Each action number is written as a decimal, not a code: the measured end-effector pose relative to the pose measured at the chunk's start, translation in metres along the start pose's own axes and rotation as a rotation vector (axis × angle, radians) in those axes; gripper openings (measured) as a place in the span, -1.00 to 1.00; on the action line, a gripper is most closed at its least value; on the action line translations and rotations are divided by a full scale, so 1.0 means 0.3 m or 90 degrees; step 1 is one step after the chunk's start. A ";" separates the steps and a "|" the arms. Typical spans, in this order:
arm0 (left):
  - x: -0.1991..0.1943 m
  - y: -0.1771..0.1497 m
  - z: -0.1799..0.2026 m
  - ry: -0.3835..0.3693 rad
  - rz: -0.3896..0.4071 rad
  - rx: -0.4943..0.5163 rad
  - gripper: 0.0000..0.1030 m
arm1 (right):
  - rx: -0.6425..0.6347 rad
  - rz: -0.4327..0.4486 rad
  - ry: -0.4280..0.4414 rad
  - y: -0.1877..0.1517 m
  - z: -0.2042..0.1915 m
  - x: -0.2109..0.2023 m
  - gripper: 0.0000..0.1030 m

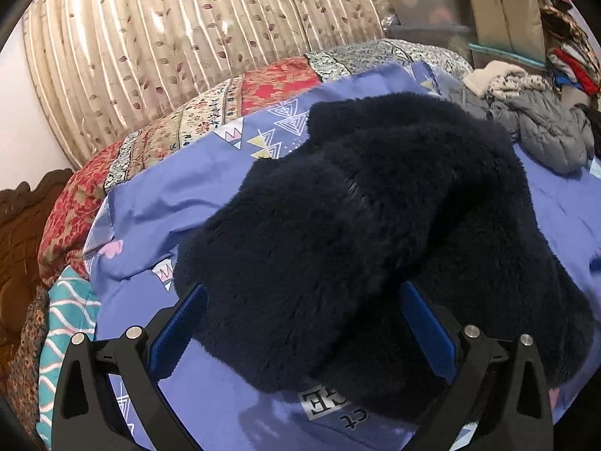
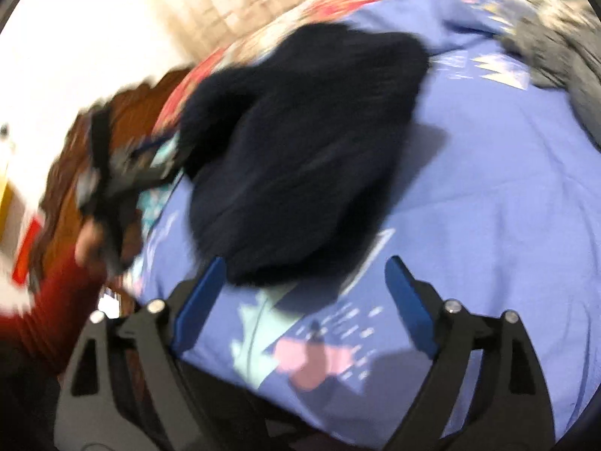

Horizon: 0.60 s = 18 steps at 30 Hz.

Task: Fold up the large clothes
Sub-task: 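Grasp the navy fleece jacket with the right gripper while the left gripper grasps it too, then lift the navy fleece jacket up with both grippers to shake it out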

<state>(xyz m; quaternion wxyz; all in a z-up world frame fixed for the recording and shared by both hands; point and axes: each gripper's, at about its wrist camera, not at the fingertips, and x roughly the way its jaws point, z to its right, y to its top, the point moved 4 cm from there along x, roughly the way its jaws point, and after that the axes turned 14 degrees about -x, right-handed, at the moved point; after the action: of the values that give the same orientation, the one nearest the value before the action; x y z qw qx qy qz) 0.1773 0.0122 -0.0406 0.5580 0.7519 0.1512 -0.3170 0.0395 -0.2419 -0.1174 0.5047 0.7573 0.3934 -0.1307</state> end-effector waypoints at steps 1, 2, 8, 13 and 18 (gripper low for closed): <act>0.022 0.003 0.005 0.032 -0.006 0.010 1.21 | 0.016 0.001 -0.003 0.009 0.021 0.008 0.66; 0.042 0.007 0.007 0.057 -0.013 0.016 1.20 | 0.037 0.001 -0.004 0.023 0.048 0.022 0.66; 0.080 0.068 -0.106 0.088 -0.056 -0.083 -0.13 | 0.061 0.040 -0.007 0.131 0.053 0.057 0.66; -0.063 -0.008 -0.162 0.065 -0.027 -0.113 -0.26 | 0.000 0.083 -0.073 0.345 0.075 0.071 0.72; -0.227 -0.164 -0.118 0.044 -0.006 -0.083 -0.28 | -0.122 0.077 -0.081 0.578 -0.004 0.191 0.83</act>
<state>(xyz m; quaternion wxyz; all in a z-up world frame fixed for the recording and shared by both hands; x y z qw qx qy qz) 0.1084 0.0703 -0.0271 0.5988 0.7236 0.1943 -0.2829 0.2030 -0.2458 -0.0364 0.6057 0.7180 0.3250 -0.1096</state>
